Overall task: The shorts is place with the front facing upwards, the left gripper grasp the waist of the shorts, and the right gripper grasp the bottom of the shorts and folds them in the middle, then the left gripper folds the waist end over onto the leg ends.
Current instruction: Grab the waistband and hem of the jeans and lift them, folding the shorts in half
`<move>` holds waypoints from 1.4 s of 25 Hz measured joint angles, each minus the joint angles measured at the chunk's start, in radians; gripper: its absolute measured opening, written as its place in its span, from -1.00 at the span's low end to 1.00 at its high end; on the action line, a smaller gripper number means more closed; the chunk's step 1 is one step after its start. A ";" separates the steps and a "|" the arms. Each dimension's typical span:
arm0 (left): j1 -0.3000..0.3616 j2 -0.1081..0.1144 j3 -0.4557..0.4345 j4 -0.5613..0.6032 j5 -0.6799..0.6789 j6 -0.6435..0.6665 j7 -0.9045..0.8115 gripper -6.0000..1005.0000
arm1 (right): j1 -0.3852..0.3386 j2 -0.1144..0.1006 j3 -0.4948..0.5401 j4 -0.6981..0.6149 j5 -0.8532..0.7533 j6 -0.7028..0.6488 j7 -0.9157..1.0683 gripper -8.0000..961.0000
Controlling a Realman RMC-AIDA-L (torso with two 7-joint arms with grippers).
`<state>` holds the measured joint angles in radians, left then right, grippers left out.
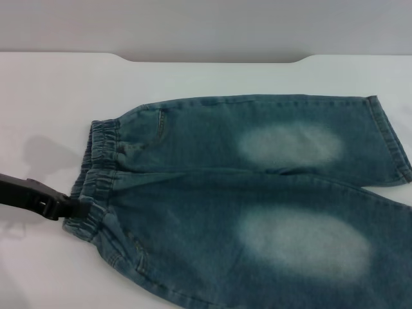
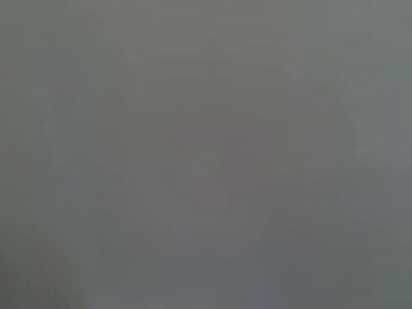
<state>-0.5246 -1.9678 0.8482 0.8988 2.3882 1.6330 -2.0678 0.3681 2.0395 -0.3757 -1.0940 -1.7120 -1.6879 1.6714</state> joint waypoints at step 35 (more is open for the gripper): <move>-0.043 -0.011 0.011 0.000 0.000 0.004 -0.002 -0.91 | 0.085 0.017 -0.531 -0.388 -0.943 -0.488 0.380 -0.03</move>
<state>-0.5672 -1.9789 0.8590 0.8989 2.3884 1.6375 -2.0697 0.4535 2.0567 -0.9071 -1.4817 -2.6554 -2.1759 2.0515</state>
